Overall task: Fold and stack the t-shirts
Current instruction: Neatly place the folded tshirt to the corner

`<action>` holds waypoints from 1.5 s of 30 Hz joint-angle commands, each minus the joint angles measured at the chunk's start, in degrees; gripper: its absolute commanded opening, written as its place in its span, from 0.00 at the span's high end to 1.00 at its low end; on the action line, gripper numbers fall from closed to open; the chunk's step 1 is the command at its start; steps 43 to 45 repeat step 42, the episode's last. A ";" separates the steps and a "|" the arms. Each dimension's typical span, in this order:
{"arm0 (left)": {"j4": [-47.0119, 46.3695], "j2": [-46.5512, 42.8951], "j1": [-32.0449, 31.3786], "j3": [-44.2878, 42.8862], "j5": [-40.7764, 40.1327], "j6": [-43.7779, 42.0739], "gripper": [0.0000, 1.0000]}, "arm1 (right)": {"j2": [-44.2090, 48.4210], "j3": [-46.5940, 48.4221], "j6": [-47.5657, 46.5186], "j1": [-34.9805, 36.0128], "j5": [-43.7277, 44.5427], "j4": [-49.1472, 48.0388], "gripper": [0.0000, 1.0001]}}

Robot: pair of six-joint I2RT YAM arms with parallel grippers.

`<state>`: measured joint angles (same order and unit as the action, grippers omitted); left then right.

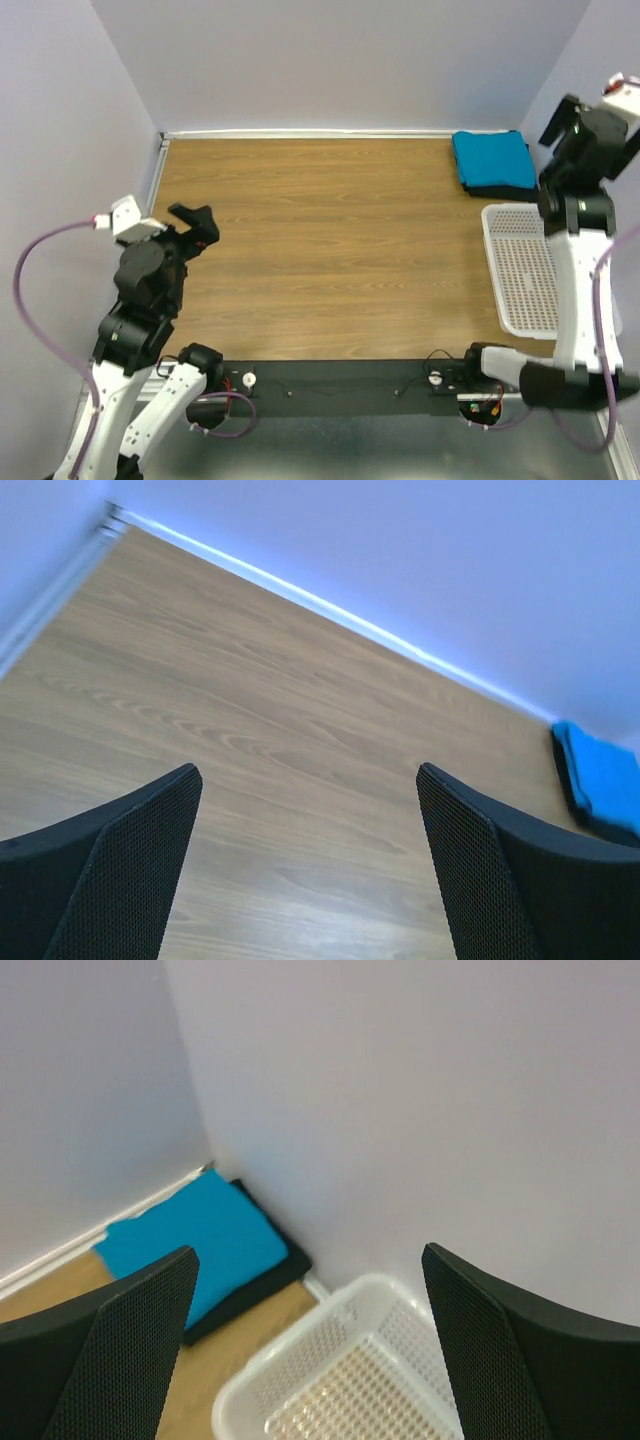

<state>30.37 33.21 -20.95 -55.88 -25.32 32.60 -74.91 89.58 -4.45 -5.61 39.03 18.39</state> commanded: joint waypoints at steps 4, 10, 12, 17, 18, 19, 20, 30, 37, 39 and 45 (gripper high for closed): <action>7.34 -10.69 0.21 1.65 -20.11 4.06 0.03 | 24.52 -17.93 14.11 -0.11 -16.95 12.54 0.00; 3.47 -16.24 -1.81 1.82 -20.99 -1.22 0.03 | 46.85 -27.26 14.82 -0.11 -25.48 14.30 0.00; 2.50 -17.91 -2.43 3.05 -22.48 -0.87 0.03 | 52.47 -30.42 16.65 -0.11 -27.50 14.39 0.00; -3.72 -26.59 -2.52 9.80 -24.16 0.10 0.02 | 57.42 -33.50 17.54 -0.11 -31.38 16.84 0.00; -4.87 -27.66 -2.52 10.69 -23.64 -0.34 0.02 | 57.69 -33.51 16.93 -0.11 -31.12 17.37 0.00; -6.54 -29.41 -2.52 12.18 -22.59 -1.74 0.01 | 58.47 -33.59 16.58 -0.11 -29.90 17.90 0.00; -7.07 -30.04 -2.43 12.72 -22.23 -2.27 0.01 | 58.74 -33.59 16.58 -0.11 -29.89 18.17 0.00; -6.55 -28.12 -2.52 14.83 -21.53 -1.76 0.01 | 59.27 -34.48 16.67 -0.11 -26.98 18.87 0.00; -8.66 -27.32 -2.52 17.91 -18.63 -0.96 0.01 | 59.62 -33.60 16.23 -0.11 -26.63 19.75 0.00; -8.57 -27.32 -2.52 18.00 -18.27 -1.05 0.01 | 59.36 -33.24 16.31 -0.11 -26.81 19.84 0.00; -8.75 -27.24 -2.52 18.35 -18.45 -1.75 0.01 | 58.92 -32.98 16.14 -0.11 -27.51 19.84 0.00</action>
